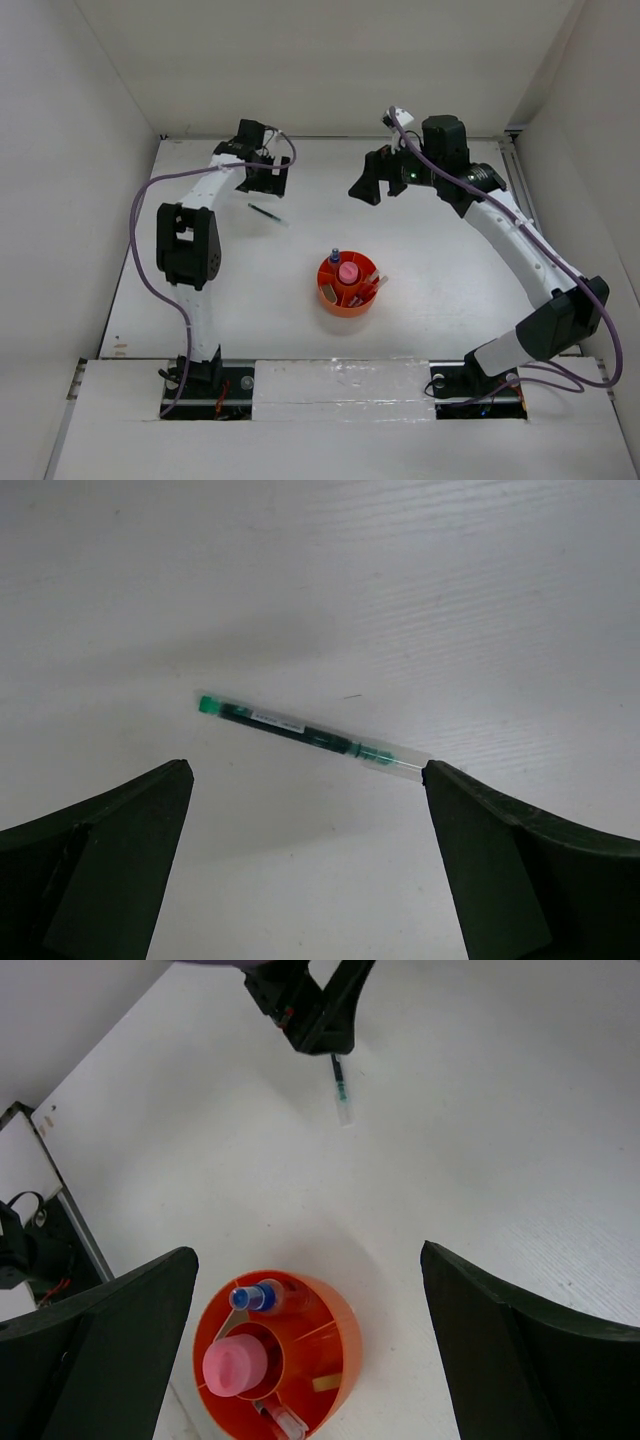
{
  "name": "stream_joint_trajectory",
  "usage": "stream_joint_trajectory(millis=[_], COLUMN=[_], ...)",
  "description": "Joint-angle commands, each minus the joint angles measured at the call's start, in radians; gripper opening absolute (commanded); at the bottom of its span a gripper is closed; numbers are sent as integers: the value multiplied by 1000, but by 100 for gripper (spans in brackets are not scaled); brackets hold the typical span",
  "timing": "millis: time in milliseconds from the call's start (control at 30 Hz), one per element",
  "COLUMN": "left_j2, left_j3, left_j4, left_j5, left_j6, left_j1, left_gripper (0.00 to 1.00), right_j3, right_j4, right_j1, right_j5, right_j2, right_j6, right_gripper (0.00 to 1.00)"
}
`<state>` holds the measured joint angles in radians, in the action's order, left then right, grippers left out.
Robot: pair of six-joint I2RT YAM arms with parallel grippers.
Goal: Sort the stationery into containers
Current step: Pick up the pen from the center of the board.
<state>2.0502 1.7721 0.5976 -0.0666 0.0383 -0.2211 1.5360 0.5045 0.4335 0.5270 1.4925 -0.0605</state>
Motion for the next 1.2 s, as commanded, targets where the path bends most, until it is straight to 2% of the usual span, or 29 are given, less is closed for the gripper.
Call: stream_joint_trajectory(millis=[0, 33, 100, 500, 667, 933, 1000, 1133, 1167], left_j2=[-62, -62, -62, -84, -131, -114, -114, -104, -104], left_j3=[13, 13, -11, -217, -275, -220, -211, -220, -220], left_j4=[-58, -58, -58, -180, -243, -262, -251, -242, -230], left_j5=[-36, -36, -125, -101, -75, -114, -128, -153, -165], left_j6=[153, 153, 208, 399, 431, 442, 465, 486, 495], left_j1=[-25, -15, -6, -18, -29, -38, -38, -38, -38], left_gripper=[100, 100, 100, 100, 100, 99, 95, 95, 98], right_j3=[-22, -22, -46, -155, -194, -226, -226, -235, -246], right_j4=[-40, -40, -50, -83, -84, -104, -104, -104, -104], right_j1=[8, 8, 8, 19, 19, 54, 54, 54, 54], right_j5=[-10, -10, -10, -42, -33, -12, -12, -21, -21], right_j2=[-64, -64, -80, -224, -247, -256, -256, -256, -256], right_j6=[4, 4, 4, 4, 4, -16, -16, -16, -16], right_gripper=[99, 99, 99, 99, 100, 100, 100, 100, 100])
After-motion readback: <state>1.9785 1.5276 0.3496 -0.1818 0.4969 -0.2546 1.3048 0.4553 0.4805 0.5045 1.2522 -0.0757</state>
